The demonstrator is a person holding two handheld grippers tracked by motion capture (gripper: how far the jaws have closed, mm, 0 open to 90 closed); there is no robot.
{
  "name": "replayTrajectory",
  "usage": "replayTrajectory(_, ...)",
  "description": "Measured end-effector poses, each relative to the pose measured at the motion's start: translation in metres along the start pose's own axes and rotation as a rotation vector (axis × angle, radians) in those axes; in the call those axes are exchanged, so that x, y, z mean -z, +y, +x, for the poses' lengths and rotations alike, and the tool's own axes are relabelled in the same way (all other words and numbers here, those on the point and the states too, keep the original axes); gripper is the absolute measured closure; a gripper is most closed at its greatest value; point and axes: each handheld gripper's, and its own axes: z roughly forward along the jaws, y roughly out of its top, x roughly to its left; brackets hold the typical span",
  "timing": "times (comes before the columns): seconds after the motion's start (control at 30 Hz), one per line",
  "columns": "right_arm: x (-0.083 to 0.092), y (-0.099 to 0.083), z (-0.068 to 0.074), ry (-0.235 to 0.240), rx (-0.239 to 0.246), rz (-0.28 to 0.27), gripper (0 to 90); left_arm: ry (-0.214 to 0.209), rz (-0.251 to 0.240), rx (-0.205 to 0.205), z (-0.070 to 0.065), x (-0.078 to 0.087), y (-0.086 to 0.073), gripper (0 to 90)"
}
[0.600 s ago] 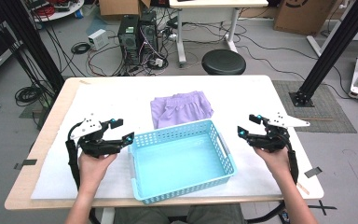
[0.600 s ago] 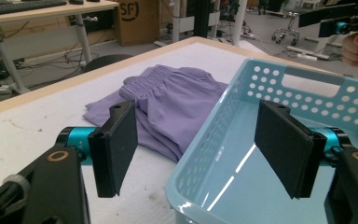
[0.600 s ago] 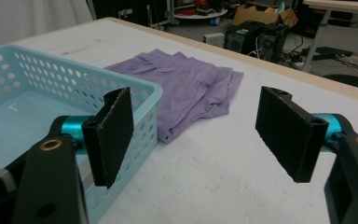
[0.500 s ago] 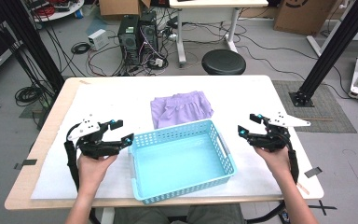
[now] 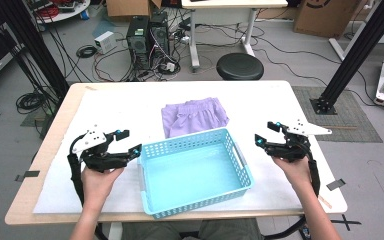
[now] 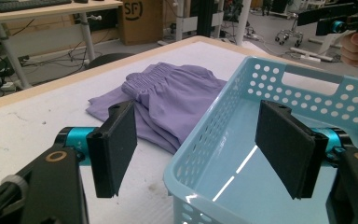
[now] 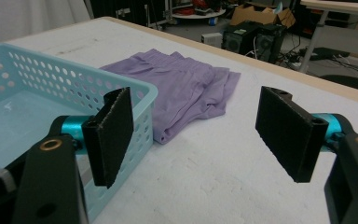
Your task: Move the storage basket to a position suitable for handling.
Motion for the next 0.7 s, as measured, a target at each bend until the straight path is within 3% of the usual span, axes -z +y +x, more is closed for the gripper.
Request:
replayTrajectory(0.43, -0.003, -0.001, 0.004, 0.007, 0.019, 0.014, 28.0, 0.004, 0.023, -0.029, -0.007, 0.0, -0.002, 29.3)
replayTrajectory(0.7, 0.002, 0.001, 0.011, 0.016, 0.032, 0.004, 26.7, 0.047, 0.031, -0.039, -0.027, 0.01, -0.007, 29.3)
